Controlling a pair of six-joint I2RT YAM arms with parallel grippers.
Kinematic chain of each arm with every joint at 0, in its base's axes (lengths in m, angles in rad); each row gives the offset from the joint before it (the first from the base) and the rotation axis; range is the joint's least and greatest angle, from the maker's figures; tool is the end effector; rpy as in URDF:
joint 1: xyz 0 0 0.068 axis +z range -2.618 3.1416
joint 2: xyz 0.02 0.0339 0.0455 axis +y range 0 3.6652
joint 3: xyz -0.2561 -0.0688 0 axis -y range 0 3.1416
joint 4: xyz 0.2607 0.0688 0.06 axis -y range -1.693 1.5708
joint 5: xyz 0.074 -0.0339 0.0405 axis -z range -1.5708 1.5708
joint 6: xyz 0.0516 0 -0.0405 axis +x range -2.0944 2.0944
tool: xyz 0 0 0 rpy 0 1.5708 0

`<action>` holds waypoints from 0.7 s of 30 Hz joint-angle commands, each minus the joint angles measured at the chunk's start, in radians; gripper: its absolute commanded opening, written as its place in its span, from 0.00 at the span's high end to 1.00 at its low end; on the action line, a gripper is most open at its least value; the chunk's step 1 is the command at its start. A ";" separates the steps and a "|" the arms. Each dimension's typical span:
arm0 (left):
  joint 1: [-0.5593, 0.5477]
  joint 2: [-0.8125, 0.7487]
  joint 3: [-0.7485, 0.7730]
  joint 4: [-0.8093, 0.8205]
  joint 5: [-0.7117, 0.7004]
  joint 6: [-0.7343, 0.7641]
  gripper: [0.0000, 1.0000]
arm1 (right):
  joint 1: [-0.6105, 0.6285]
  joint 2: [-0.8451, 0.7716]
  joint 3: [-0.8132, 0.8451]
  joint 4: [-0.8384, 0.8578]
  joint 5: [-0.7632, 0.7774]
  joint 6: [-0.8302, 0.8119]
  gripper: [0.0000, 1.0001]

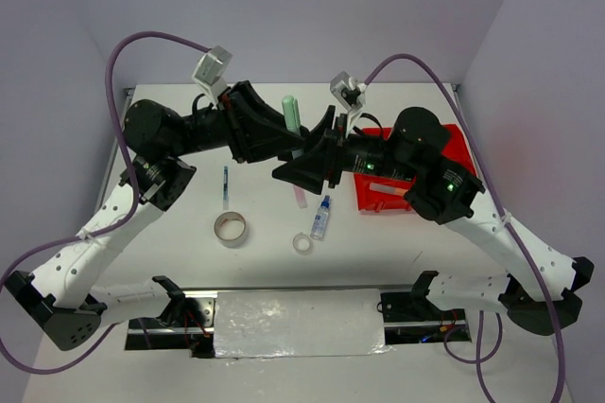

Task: Sort the stationery into containers
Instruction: Close the pen cap on the pen.

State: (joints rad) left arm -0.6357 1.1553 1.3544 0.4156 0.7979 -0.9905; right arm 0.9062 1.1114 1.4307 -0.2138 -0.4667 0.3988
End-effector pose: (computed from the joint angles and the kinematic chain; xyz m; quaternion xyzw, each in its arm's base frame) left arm 0.1794 -0.1783 0.5216 0.2647 0.4781 -0.7171 0.4325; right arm 0.1387 0.2147 0.4945 -0.3297 0.5867 0.5620 0.4808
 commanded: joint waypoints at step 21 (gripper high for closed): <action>-0.004 -0.054 0.015 -0.052 -0.045 0.068 0.70 | -0.023 -0.042 -0.010 0.177 -0.003 0.023 1.00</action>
State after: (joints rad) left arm -0.6357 1.1213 1.3430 0.3637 0.7506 -0.9253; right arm 0.8963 1.0924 1.4181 -0.1135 -0.4549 0.4305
